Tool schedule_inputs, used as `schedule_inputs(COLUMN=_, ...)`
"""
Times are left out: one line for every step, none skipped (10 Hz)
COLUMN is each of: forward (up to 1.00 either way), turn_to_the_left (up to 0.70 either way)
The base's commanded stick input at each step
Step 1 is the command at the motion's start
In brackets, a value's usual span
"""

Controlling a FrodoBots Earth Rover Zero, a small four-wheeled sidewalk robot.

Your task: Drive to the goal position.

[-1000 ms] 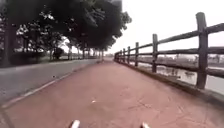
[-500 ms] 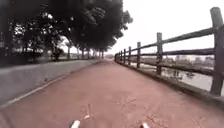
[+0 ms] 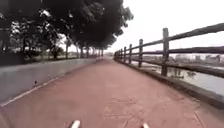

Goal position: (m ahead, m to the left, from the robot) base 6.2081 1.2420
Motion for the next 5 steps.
schedule_inputs(forward=0.7, turn_to_the_left=0.0)
schedule_inputs(forward=0.7, turn_to_the_left=0.0)
schedule_inputs(forward=0.7, turn_to_the_left=0.0)
schedule_inputs(forward=0.7, turn_to_the_left=0.0)
schedule_inputs(forward=0.7, turn_to_the_left=0.0)
